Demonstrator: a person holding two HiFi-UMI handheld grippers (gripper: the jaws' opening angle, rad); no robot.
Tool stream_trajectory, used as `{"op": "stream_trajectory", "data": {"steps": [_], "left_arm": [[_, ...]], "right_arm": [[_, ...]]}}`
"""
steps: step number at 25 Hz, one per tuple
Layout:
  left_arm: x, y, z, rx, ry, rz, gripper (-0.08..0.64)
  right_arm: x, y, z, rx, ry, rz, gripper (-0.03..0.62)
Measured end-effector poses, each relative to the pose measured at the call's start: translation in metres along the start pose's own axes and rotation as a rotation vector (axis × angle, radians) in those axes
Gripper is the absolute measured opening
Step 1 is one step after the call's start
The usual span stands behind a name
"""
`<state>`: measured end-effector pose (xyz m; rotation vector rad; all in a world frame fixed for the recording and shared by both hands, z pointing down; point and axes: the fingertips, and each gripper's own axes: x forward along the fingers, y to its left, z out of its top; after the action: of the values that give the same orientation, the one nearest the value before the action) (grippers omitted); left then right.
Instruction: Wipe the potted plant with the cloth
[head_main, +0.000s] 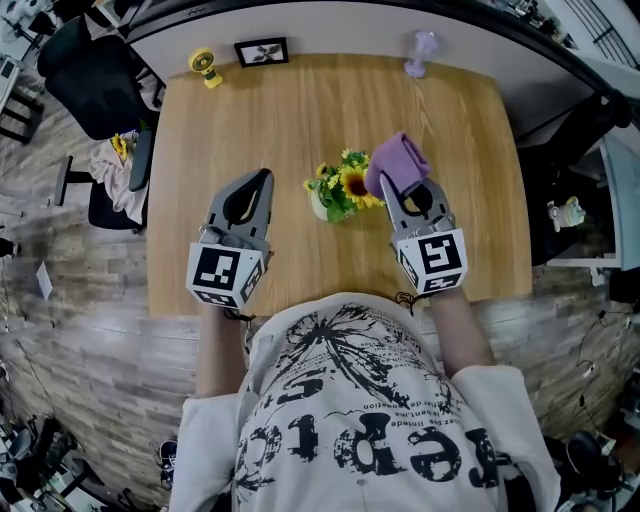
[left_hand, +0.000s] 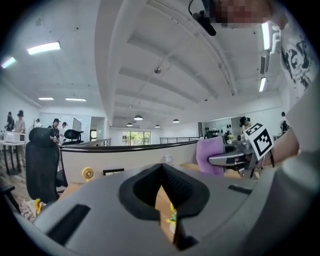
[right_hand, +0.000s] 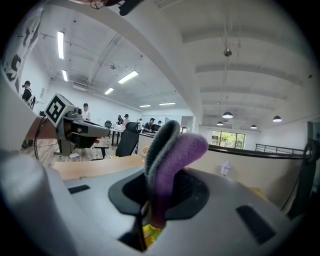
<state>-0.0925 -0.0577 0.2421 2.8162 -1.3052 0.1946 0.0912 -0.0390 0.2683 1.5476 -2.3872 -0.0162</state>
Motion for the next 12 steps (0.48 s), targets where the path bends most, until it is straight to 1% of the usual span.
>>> {"op": "stream_trajectory", "data": {"steps": [4,6,9,12], "left_arm": [[0.001,-0.003,0.000,0.008,0.004,0.001,0.005],[0.002,-0.004,0.000,0.007,0.005,-0.001,0.005],[0.003,-0.005,-0.002,0.007,0.011,-0.007,0.005],[0.004,-0.007,-0.003,-0.007,0.013,-0.018,0.004]], "right_arm": [[-0.001,-0.001,-0.002,-0.012,0.003,-0.002,0.060],[-0.002,-0.003,-0.003,0.014,0.002,-0.005,0.060],[-0.002,-0.008,-0.006,0.082,-0.007,-0.007,0.060],[-0.003,-0.010,-0.009,0.075,-0.002,-0.018,0.060]]}}
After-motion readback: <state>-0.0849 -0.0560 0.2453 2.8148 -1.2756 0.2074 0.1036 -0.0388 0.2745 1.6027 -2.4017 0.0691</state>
